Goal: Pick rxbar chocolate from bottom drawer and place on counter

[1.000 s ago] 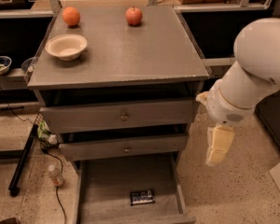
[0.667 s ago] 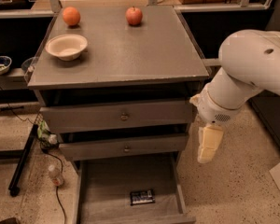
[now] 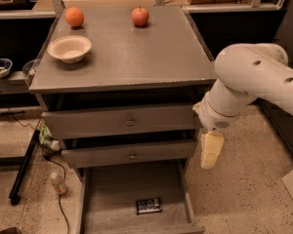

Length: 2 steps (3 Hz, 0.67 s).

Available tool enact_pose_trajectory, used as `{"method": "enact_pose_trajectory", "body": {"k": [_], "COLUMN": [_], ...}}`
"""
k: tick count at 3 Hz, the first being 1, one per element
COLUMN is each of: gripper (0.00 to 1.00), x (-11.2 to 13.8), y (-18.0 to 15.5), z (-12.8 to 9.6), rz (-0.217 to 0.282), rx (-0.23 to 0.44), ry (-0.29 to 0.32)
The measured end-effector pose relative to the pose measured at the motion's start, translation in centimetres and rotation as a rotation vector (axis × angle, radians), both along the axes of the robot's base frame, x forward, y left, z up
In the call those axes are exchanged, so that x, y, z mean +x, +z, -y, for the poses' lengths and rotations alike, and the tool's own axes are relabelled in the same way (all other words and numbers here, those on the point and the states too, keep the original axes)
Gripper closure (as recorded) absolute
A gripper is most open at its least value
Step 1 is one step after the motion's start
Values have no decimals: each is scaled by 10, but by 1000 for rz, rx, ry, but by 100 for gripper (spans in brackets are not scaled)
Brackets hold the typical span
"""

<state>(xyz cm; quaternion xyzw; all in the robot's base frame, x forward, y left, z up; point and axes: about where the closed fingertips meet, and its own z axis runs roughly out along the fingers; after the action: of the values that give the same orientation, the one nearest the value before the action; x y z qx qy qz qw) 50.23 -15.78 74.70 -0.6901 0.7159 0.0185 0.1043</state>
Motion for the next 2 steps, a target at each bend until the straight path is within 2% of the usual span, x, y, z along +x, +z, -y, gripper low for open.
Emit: {"method": "enact_pose_trajectory", "body": {"k": [2], "gripper": [0], "x": [-3], "y": [-12], "z": [-5], "rz": [-14], "rx": [5], "ry": [-3]}}
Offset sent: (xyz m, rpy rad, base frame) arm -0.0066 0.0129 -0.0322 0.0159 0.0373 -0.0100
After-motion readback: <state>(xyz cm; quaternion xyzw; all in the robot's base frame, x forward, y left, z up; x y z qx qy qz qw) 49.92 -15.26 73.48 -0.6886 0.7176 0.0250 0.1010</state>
